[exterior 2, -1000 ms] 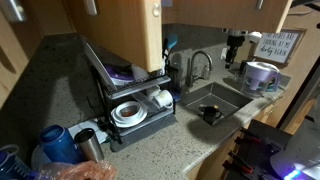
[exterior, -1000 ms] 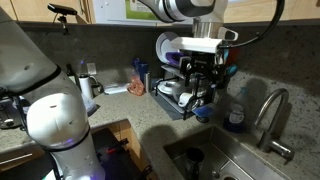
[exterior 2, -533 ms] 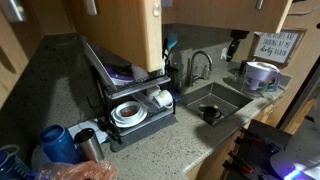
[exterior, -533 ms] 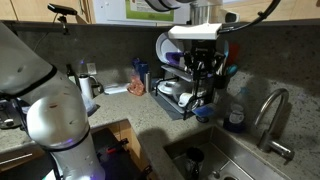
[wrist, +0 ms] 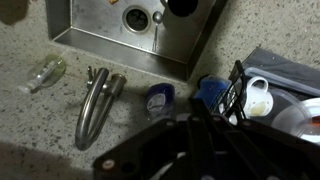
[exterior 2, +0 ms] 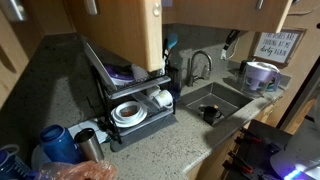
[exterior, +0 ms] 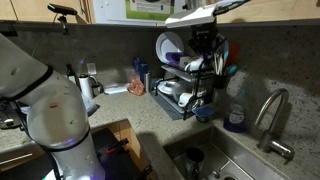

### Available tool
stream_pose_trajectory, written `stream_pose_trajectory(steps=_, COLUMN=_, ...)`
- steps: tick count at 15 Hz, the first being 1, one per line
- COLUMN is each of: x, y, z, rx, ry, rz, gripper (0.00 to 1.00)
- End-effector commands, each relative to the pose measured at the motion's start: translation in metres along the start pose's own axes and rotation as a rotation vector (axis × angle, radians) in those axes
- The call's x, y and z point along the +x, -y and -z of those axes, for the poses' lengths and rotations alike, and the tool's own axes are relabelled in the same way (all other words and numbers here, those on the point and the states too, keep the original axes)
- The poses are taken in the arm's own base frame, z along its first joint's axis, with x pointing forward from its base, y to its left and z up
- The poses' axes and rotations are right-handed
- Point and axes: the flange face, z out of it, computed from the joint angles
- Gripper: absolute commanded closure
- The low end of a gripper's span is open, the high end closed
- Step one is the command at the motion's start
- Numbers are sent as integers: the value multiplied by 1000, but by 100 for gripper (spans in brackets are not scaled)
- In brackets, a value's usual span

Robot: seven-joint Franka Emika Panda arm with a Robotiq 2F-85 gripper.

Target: Open the right door of the cabinet above the sink

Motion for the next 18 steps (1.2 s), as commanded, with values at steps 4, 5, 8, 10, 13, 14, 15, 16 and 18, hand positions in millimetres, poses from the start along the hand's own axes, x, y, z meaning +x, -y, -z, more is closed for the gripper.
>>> stream_pose_trajectory(steps=4, x=11, y=9, z=43, rx=-61, ry=-192, rz=-56, gripper=98)
stream_pose_trajectory(steps=5, x=13, y=8, z=51, rx=-68, ry=-221, rz=-69, gripper=98)
stream_pose_trajectory(steps=8, x=16, y=3, z=75, rx=-84, ry=-299, rz=-97, gripper=99)
stream_pose_trajectory(steps=10, x=17, y=0, z=92, rx=-89, ry=-344, rz=-112, gripper=98)
stream_pose_trajectory(steps=13, x=17, y=-7, z=115, rx=-92, ry=-398, rz=-113, gripper=99)
stream_pose_trajectory(steps=14, x=18, y=-10, z=123, rx=-92, ry=-417, rz=-113, gripper=99)
stream_pose_trajectory(steps=15, x=18, y=-12, z=128, rx=-94, ry=-435, rz=-117, gripper=99)
stream_pose_trajectory(steps=16, x=19, y=-17, z=136, rx=-94, ry=-455, rz=-122, gripper=99)
stream_pose_trajectory(steps=18, x=21, y=-24, z=147, rx=-98, ry=-502, rz=-134, gripper=99)
